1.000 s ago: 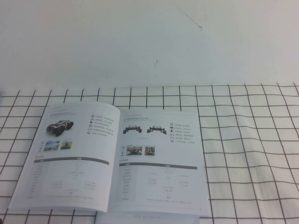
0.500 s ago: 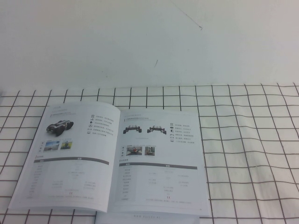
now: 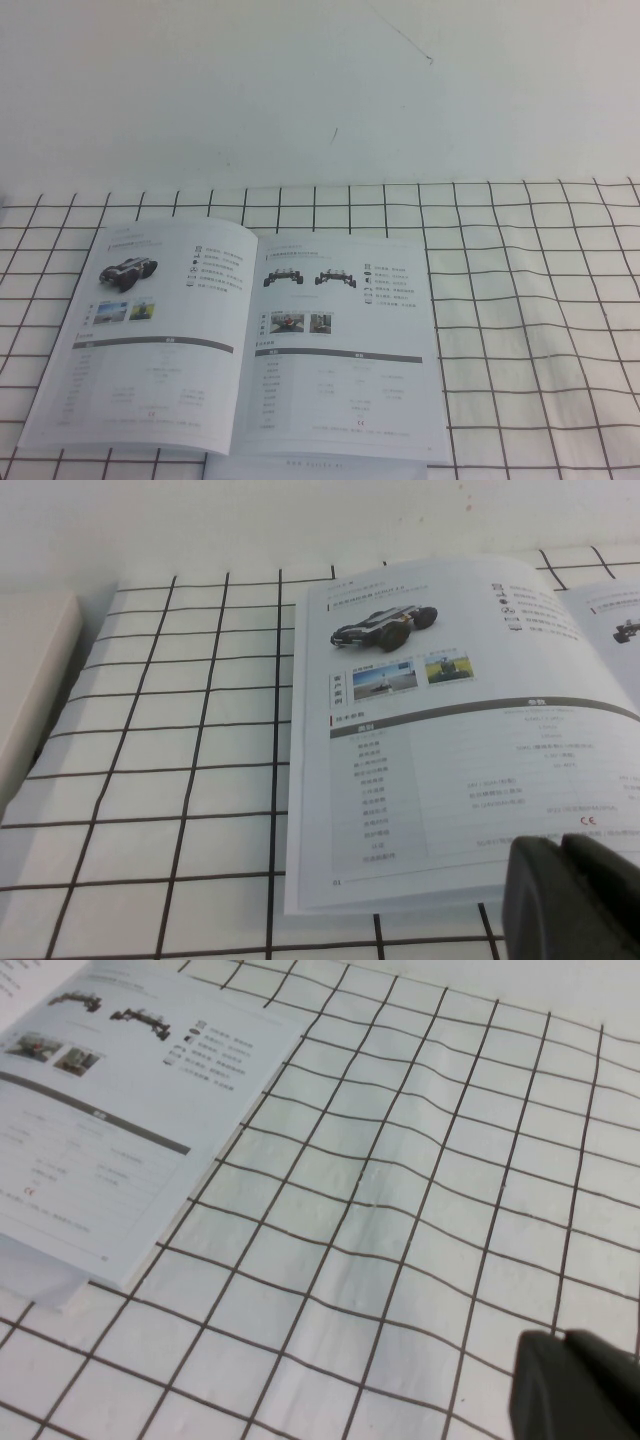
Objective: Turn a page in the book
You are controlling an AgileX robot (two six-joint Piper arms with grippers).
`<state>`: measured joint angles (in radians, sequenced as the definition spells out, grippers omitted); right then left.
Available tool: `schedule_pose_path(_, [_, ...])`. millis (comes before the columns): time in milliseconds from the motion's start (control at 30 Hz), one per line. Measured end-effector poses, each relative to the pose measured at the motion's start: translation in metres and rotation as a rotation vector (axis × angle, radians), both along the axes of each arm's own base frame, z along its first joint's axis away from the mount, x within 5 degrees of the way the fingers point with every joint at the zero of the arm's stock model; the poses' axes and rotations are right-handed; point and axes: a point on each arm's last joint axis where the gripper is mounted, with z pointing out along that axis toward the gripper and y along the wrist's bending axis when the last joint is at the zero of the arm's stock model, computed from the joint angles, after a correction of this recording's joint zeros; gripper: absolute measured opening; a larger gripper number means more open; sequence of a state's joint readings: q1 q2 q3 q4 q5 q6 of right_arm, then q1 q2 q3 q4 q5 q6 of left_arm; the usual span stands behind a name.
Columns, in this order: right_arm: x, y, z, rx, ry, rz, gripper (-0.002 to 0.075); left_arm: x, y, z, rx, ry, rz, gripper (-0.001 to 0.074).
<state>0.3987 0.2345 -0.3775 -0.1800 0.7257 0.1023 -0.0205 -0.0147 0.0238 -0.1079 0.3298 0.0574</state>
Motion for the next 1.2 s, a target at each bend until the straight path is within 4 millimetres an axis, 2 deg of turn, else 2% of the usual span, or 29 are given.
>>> schedule_pose_path(100, [0.0, -0.001, 0.0, -0.028, -0.012, 0.008, -0.0002, 0.0, 0.0, 0.0, 0.0, 0.0, 0.0, -0.0003])
schedule_pose_path(267, [-0.001, -0.008, -0.004, -0.11, -0.2, -0.029, -0.0002, 0.0, 0.0, 0.0, -0.002, 0.002, 0.001, -0.0003])
schedule_pose_path(467, [0.001, -0.013, -0.041, -0.14, -0.396, -0.166, -0.0002, 0.0, 0.0, 0.0, -0.002, 0.002, 0.001, -0.0003])
schedule_pose_path(600, [0.005, -0.015, -0.065, -0.153, -0.46, -0.249, -0.0002, 0.0, 0.0, 0.0, -0.002, 0.002, 0.001, -0.0003])
schedule_pose_path(800, [0.005, -0.018, -0.072, -0.145, -0.42, -0.304, -0.0002, 0.0, 0.0, 0.0, -0.002, 0.002, 0.001, -0.0003])
schedule_pose_path(1000, [-0.001, -0.023, -0.091, -0.149, -0.205, -0.363, -0.0002, 0.0, 0.0, 0.0, 0.0, 0.002, 0.001, -0.0003])
schedule_pose_path(1200, [-0.001, -0.024, -0.092, -0.151, -0.195, -0.367, -0.0002, 0.0, 0.0, 0.0, 0.0, 0.002, 0.001, -0.0003])
